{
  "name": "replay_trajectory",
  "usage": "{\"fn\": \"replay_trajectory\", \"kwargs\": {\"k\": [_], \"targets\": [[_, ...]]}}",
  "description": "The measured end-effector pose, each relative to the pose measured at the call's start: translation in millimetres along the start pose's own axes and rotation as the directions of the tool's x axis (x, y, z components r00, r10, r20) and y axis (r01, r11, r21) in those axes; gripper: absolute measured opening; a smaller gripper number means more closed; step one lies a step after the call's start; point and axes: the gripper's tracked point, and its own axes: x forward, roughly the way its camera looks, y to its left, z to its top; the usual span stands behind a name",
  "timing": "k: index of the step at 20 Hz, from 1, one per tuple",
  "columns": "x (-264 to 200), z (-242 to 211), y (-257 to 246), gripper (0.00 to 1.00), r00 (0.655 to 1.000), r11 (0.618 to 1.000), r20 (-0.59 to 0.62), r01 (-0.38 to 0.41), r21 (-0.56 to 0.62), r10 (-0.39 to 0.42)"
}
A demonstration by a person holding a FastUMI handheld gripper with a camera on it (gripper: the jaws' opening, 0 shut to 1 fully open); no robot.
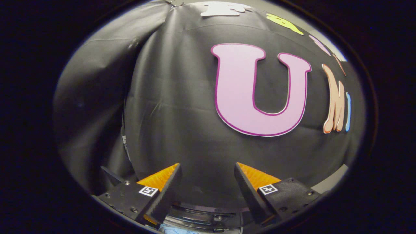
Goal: Put the clothes into the washing machine and then close the washing machine lid.
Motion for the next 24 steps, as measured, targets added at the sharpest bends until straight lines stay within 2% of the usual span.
{"fn": "replay_trajectory", "kwargs": {"k": [3, 7, 10, 13, 14, 15, 17, 24], "targets": [[2, -8, 10, 0.97, 1.000, 0.998, -0.008, -0.010, -0.057, 0.009], [4, -31, 14, 0.97, 0.997, 0.999, -0.073, -0.032, -0.032, 0.030], [3, -37, 18, 0.96, 0.993, 0.997, -0.099, -0.052, 0.057, 0.058], [3, -50, 24, 0.94, 0.974, 0.963, -0.182, -0.083, 0.258, 0.132], [2, -43, 26, 0.95, 0.981, 0.965, -0.135, -0.103, 0.240, 0.138], [2, -48, 18, 0.95, 0.978, 0.970, -0.151, -0.112, 0.217, 0.147], [7, -42, 20, 0.97, 0.986, 0.969, -0.103, -0.104, 0.223, 0.130], [4, -45, 21, 0.98, 0.981, 0.967, -0.112, -0.129, 0.219, 0.157]]}}
